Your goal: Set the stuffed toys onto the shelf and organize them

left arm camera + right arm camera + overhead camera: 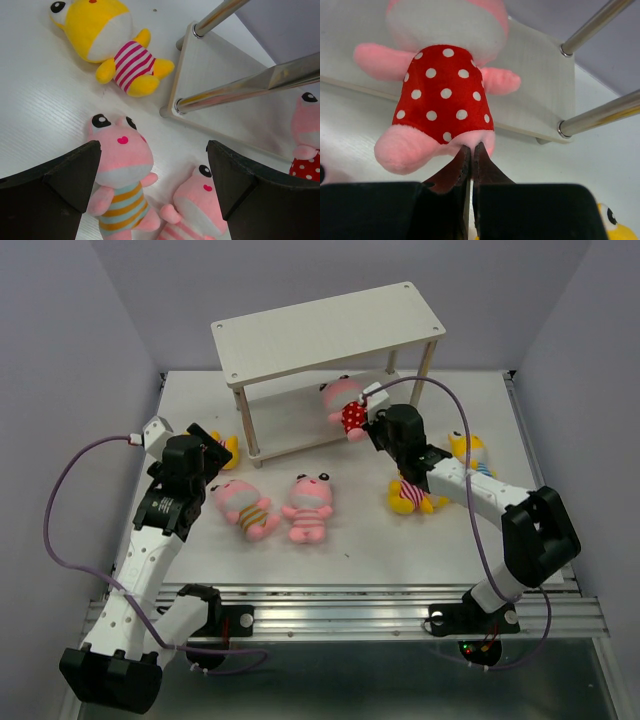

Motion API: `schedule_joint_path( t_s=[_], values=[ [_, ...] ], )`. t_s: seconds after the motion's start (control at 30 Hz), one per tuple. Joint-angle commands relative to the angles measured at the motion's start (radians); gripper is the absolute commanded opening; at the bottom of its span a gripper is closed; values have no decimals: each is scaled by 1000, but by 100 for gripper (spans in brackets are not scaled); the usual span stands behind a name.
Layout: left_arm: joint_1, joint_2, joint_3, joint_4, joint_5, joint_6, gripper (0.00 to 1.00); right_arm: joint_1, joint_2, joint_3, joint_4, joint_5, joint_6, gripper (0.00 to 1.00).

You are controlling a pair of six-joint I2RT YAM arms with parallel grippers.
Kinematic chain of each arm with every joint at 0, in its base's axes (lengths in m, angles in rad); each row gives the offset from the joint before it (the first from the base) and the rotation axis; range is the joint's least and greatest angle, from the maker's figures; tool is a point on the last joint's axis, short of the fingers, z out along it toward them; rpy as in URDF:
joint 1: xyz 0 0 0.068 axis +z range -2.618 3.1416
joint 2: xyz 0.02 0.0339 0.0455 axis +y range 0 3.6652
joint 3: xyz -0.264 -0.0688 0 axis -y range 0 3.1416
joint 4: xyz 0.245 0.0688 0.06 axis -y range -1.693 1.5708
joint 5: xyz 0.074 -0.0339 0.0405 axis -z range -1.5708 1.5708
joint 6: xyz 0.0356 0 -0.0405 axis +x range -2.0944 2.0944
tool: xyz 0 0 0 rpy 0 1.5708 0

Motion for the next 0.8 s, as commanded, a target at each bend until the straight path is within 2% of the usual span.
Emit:
schedule_joint_path(
  t_s=[0.0, 0.17, 0.4, 0.77],
  values=[
    [3, 4, -1, 25, -30, 19, 99, -56, 44, 50, 125, -34, -13, 1],
    [6, 10, 2, 22, -34, 18, 99, -109, 70, 35, 179, -45, -13, 1],
    [6, 15, 10, 14, -28, 21, 99, -211, 114, 38, 233, -147, -80, 1],
    [5, 15, 10, 11, -33, 18, 99, -246, 179, 93, 248, -154, -83, 1]
  ],
)
